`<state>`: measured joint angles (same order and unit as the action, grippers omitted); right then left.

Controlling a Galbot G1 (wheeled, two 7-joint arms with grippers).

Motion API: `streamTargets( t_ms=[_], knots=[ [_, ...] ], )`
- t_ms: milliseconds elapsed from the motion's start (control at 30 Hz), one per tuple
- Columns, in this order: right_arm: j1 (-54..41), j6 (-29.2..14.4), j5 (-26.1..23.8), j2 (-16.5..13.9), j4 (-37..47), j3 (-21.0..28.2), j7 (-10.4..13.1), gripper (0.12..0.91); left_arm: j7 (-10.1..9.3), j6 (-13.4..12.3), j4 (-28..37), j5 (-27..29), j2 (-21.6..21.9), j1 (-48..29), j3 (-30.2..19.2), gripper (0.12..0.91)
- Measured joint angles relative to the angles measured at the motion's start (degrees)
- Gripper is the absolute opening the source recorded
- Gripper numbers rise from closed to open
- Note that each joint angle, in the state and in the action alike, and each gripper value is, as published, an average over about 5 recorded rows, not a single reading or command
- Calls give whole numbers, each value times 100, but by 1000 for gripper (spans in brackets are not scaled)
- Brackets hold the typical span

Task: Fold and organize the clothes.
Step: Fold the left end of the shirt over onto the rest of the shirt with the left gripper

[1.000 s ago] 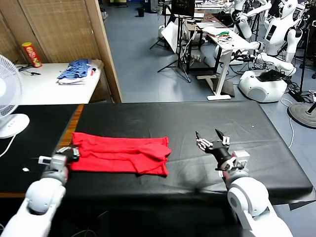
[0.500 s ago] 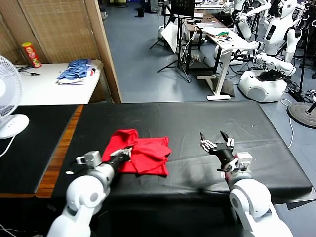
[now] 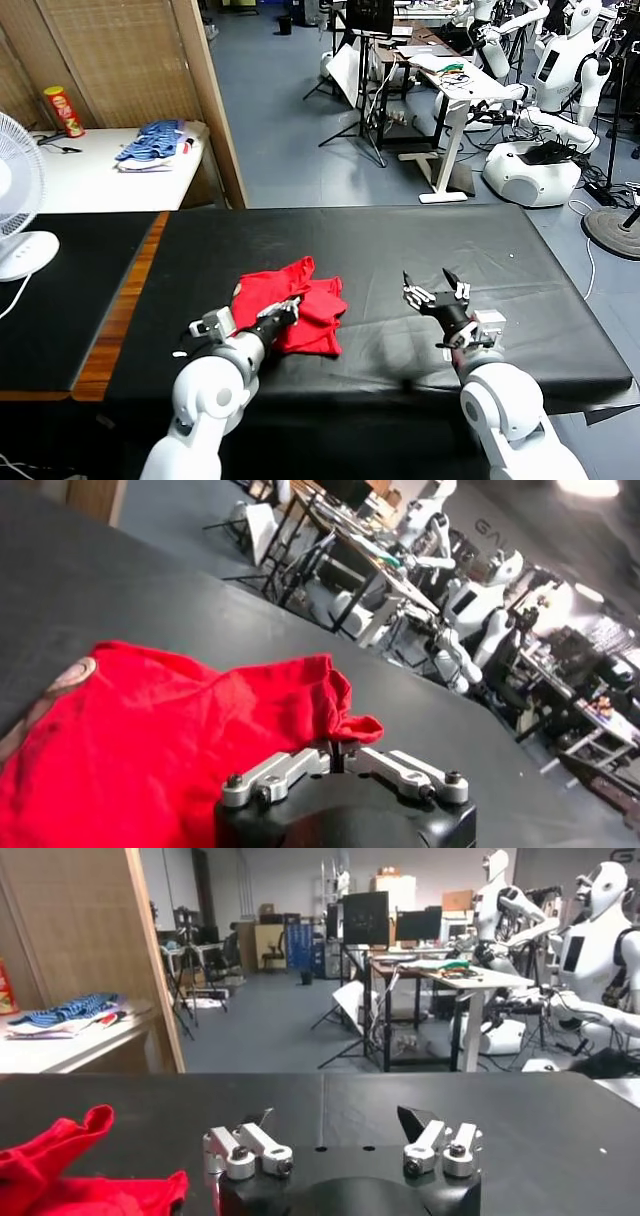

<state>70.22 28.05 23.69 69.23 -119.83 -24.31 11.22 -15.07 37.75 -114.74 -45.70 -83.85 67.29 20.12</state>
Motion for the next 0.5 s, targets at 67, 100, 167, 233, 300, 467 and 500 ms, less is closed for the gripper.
streamTargets(
  t_ms=[67,100,167,233,300,467,500],
  knots=[
    [-2,-4,-10,5,13,8,-1,798,-9,-22,28,-10,-68,-1,-2,151],
    [-4,-5,-12,7,20,9,-1,798,-10,-33,37,-16,-100,2,-5,151],
    [-11,-7,-14,9,32,12,-1,798,-7,-60,47,-20,-162,18,-17,151],
    [-19,-9,-15,10,39,17,-1,798,4,-104,63,3,-218,32,-37,151],
    [-29,-10,-15,12,43,23,-1,798,24,-162,96,63,-274,29,-64,151],
    [-52,-10,-15,12,54,40,-22,798,142,-308,254,299,-402,-25,-114,151],
    [-60,-10,-15,10,61,47,-33,798,162,-325,297,337,-427,-32,-118,151]
  ],
)
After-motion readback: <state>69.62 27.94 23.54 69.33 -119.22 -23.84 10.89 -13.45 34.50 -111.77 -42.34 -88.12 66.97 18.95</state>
